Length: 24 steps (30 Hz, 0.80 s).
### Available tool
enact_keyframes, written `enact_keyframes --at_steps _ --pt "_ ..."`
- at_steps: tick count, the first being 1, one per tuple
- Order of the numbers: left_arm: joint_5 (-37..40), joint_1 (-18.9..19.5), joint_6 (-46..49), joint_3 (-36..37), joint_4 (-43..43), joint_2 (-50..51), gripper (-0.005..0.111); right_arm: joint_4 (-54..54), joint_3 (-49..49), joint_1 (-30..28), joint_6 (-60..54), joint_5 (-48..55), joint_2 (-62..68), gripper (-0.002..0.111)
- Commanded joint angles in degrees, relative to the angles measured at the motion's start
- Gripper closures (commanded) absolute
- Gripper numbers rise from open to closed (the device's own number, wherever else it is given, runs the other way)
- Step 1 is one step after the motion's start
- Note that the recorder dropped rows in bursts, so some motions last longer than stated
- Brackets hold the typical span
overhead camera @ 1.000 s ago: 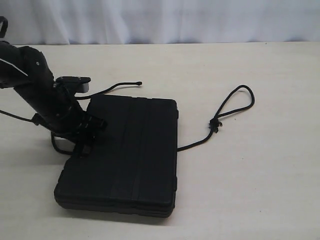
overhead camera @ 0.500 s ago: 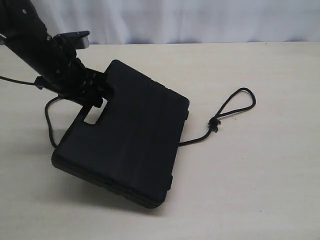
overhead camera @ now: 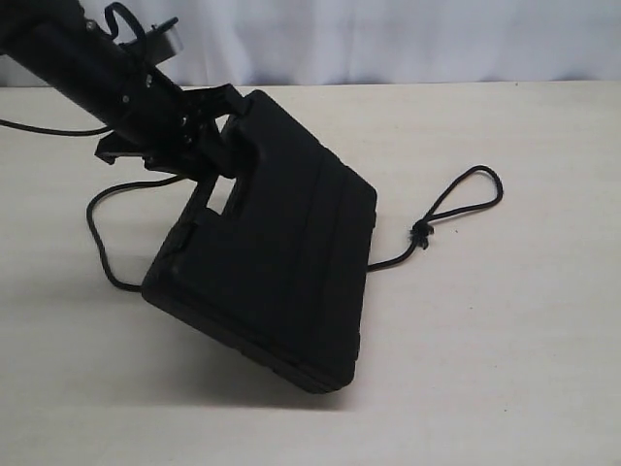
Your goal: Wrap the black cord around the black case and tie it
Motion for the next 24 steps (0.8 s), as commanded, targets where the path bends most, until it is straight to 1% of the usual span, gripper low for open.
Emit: enact_keyframes --at_steps 1,3,5,7,9,11,12,14,19,21,24 --pt "-0.6 0.0 2.2 -1.1 -8.9 -0.9 0.107 -0.1 -5.4 7.6 -5.6 0.2 12.8 0.091" --pt "-0.6 0.0 2.3 -1.1 -10.0 -0.9 0.107 -0.1 -7.6 12.0 -9.1 0.1 19.2 0.083" --pt "-0.6 0.0 2.3 -1.1 -11.0 -0.9 0.107 -0.1 -10.1 16.5 -15.2 0.1 25.3 0.072" --pt "-0.6 0.0 2.3 -1.1 -12.0 -0.9 0.107 -0.1 -11.8 20.4 -22.1 0.0 30.2 0.057" --pt "-0.6 0.0 2.7 -1.1 -13.0 -0.9 0.107 -1.0 -13.4 23.9 -32.0 0.0 35.3 0.041" --pt "-0.6 0.0 3.4 -1.1 -13.3 -0.9 0.107 -1.0 -14.2 26.4 -39.0 0.1 39.2 0.027" --pt "-0.5 0.0 3.5 -1.1 -13.3 -0.9 0.107 -1.0 -14.7 27.3 -41.0 0.1 41.1 0.022" --pt "-0.5 0.0 3.7 -1.1 -13.3 -0.9 0.107 -1.0 -15.8 28.1 -41.3 0.1 43.8 0.020" --pt "-0.7 0.0 3.7 -1.1 -13.4 -0.9 0.107 -1.0 -17.3 28.1 -45.3 1.4 47.0 0.021" --pt "-0.7 0.0 3.7 -1.1 -13.9 -0.9 0.107 -1.0 -17.5 28.1 -47.6 0.5 47.0 0.024" --pt "-1.0 0.0 3.7 -1.1 -15.1 -0.9 0.107 -1.6 -17.5 28.0 -47.8 -1.8 47.0 0.030"
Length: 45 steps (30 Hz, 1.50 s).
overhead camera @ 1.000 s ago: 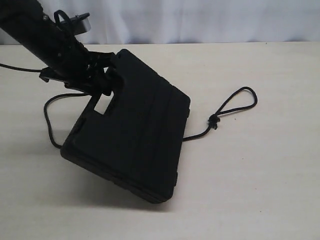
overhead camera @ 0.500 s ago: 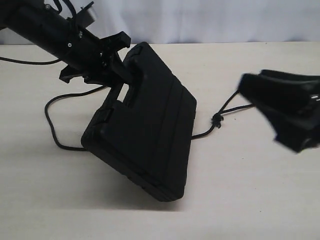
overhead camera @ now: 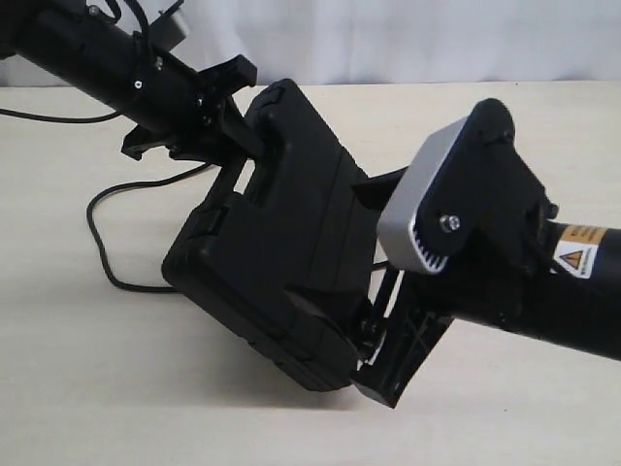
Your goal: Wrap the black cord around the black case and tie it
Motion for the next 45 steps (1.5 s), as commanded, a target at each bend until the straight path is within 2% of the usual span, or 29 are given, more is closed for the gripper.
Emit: enact_keyframes --at_steps 1,5,7,9,11,12,13,14,16,19,23,25,29,31,35,38,40,45 --pt "-1.0 0.0 0.1 -0.7 -5.3 -0.9 0.107 -2.4 -0.5 0.0 -2.0 -3.5 0.1 0.030" --pt "-1.0 0.0 0.1 -0.7 -5.5 -0.9 0.107 -3.6 -2.7 -2.9 -2.6 -3.1 0.5 0.030" --pt "-1.0 0.0 0.1 -0.7 -5.5 -0.9 0.107 -3.6 -6.7 -7.4 -2.6 3.3 0.5 0.030" --pt "-1.0 0.0 0.1 -0.7 -5.5 -0.9 0.107 -9.6 -10.3 -12.5 1.8 12.0 0.5 0.030" --pt "-0.9 0.0 0.1 -0.7 -5.5 -0.9 0.107 -31.2 -13.2 -15.3 19.7 20.3 0.6 0.030" --pt "-1.0 0.0 0.1 -0.7 -5.2 -0.9 0.107 -49.1 -14.7 -15.5 35.3 26.9 1.2 0.030" --pt "-1.2 0.0 0.1 -0.7 -5.2 -0.9 0.107 -59.3 -15.3 -14.8 48.3 32.1 1.8 0.030" --pt "-1.1 0.0 0.2 -0.7 -5.2 -0.9 0.107 -62.1 -15.3 -13.9 53.0 35.0 2.1 0.030" --pt "-1.2 0.0 0.3 -0.7 -5.2 -0.9 0.107 -58.3 -15.3 -10.3 53.1 38.5 2.7 0.030" --pt "-1.2 0.0 0.3 -0.7 -5.2 -0.9 0.107 -55.1 -14.6 -2.4 54.1 38.4 2.8 0.030" --pt "-1.2 0.0 0.3 -0.7 -5.2 -0.9 0.107 -59.4 -11.4 7.5 64.7 34.0 3.5 0.030" --pt "-1.2 0.0 0.3 -0.7 -5.2 -0.9 0.107 -67.2 -9.5 12.3 75.3 31.3 4.7 0.030" --pt "-1.2 0.0 0.3 -0.7 -5.1 -0.9 0.107 -91.8 -5.7 20.4 105.1 29.2 8.7 0.030" --pt "-1.2 0.0 0.3 -0.7 -5.1 -0.9 0.107 -105.6 -4.1 24.1 122.2 30.5 11.4 0.030" --pt "-1.2 0.0 1.2 -0.7 -5.1 -0.9 0.107 -125.2 -2.9 30.4 145.2 37.1 17.1 0.030" --pt "-1.2 0.0 1.2 -0.7 -5.1 -0.9 0.107 -133.4 -2.9 33.5 154.8 42.4 22.3 0.030" --pt "-1.2 0.0 1.2 -0.7 -5.1 -0.9 0.107 -134.0 -3.3 34.9 159.4 45.3 25.7 0.030" --pt "-1.2 0.0 1.2 -0.7 -5.1 -0.9 0.107 -134.0 -6.6 35.6 162.7 51.8 32.7 0.030"
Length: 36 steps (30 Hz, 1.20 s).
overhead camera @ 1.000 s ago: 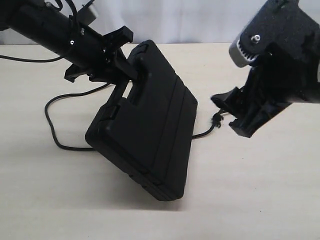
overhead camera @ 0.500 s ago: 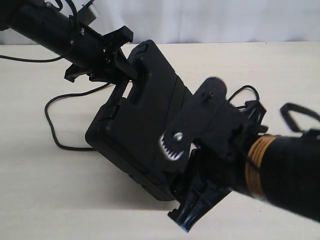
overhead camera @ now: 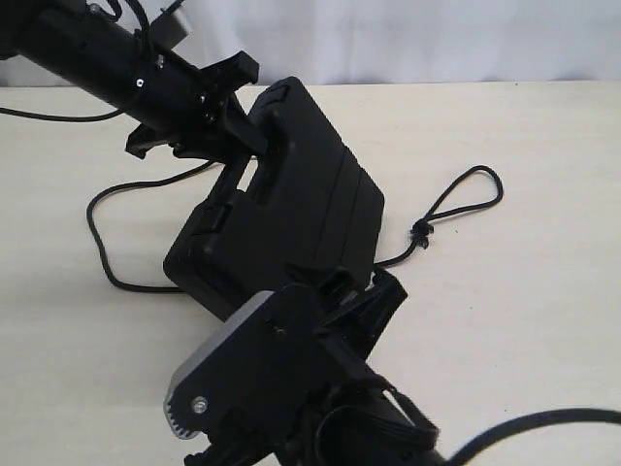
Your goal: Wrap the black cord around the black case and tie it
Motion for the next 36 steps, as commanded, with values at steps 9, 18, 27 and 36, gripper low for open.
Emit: enact_keyframes --at_steps 9,18,27,36 --pt "-1.3 0.0 0.0 -0.7 -3.9 -0.9 0.107 -1.4 -10.1 0.4 5.5 9.0 12.4 0.030" --pt "-1.2 0.0 0.0 -0.7 -3.9 -0.9 0.107 -1.4 -13.8 0.4 8.1 18.7 18.5 0.030" --pt "-1.2 0.0 0.0 -0.7 -3.7 -0.9 0.107 -1.4 -17.3 0.4 7.9 19.6 22.9 0.044" --pt "-1.2 0.0 10.5 -0.7 -3.6 -0.9 0.107 -1.4 -17.3 0.2 5.6 19.6 22.8 0.104"
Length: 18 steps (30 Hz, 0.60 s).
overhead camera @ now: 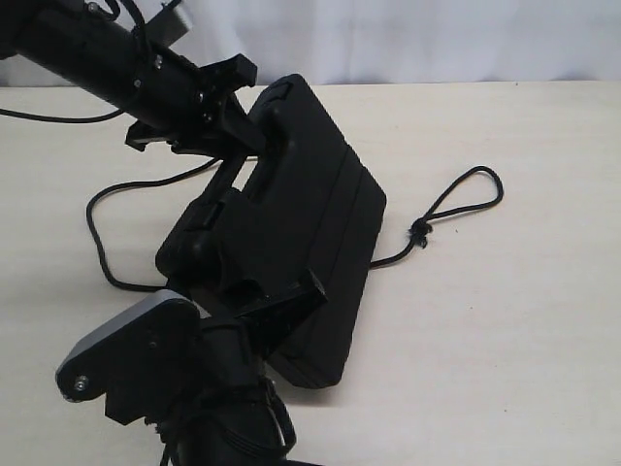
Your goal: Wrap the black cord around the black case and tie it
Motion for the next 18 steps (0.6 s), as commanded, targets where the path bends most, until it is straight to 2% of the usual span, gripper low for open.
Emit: enact_keyframes --at_steps 1,11,18 --pt "-0.4 0.0 6.5 -0.7 -3.5 -0.9 0.107 -0.4 -0.3 -0.1 -1.1 -0.8 0.2 0.104" --pt "-0.6 0.0 8.7 -0.7 -3.5 -0.9 0.107 -0.4 -0.3 -0.2 -2.4 -0.8 -1.6 0.104" --pt "-1.7 0.0 5.2 -0.7 -3.8 -0.9 0.107 4.6 1.1 -0.2 -8.3 -0.8 -6.2 0.101"
